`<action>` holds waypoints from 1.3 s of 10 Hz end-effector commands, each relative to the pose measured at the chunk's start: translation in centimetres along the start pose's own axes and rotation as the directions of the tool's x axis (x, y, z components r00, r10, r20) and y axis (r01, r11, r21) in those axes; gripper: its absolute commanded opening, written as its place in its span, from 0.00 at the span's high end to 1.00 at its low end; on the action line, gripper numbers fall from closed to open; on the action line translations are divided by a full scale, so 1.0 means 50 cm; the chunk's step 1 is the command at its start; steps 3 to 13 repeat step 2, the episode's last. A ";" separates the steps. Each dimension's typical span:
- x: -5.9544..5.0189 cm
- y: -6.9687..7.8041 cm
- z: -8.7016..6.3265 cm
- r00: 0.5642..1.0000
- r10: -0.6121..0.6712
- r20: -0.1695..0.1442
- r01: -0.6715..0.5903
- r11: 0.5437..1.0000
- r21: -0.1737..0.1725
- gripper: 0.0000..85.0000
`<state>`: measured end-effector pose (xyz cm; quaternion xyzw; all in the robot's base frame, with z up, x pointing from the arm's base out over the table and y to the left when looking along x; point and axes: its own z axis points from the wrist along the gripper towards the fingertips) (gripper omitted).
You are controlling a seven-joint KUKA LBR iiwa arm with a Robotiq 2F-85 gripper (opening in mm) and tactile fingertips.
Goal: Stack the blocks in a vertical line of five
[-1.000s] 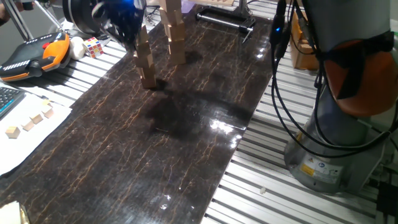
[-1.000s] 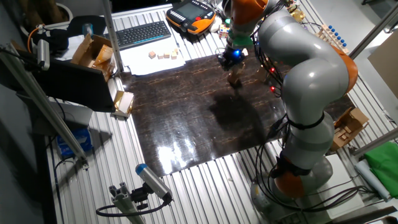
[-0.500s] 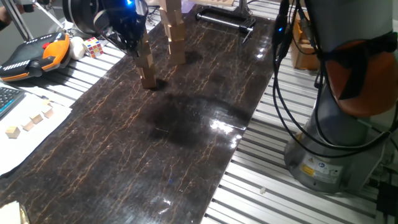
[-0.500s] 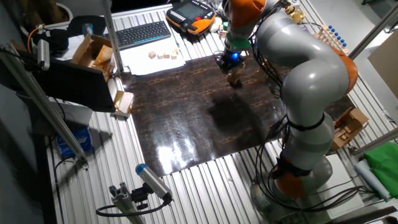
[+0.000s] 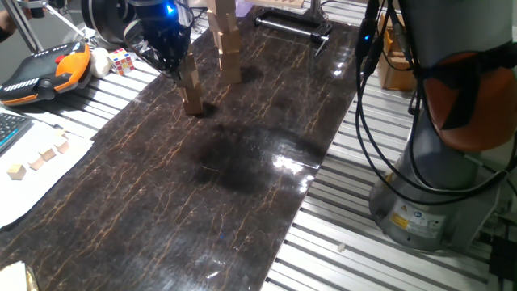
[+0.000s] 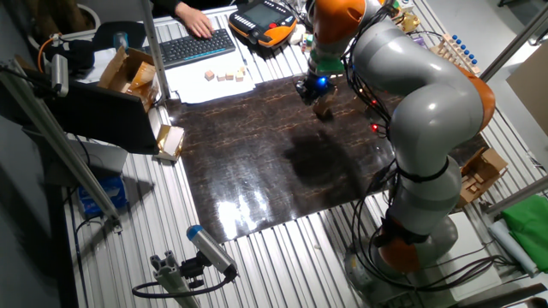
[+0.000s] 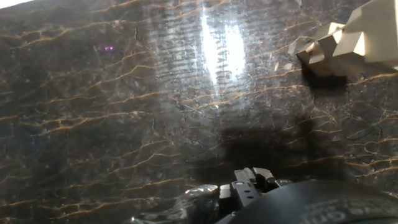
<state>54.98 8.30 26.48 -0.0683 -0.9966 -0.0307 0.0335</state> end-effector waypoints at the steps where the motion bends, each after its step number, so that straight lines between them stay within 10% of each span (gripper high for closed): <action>1: -0.001 0.001 0.002 1.000 -0.002 0.000 0.002 1.000 0.000 0.99; 13: 0.001 0.002 0.002 1.000 -0.002 -0.003 0.002 1.000 0.001 0.99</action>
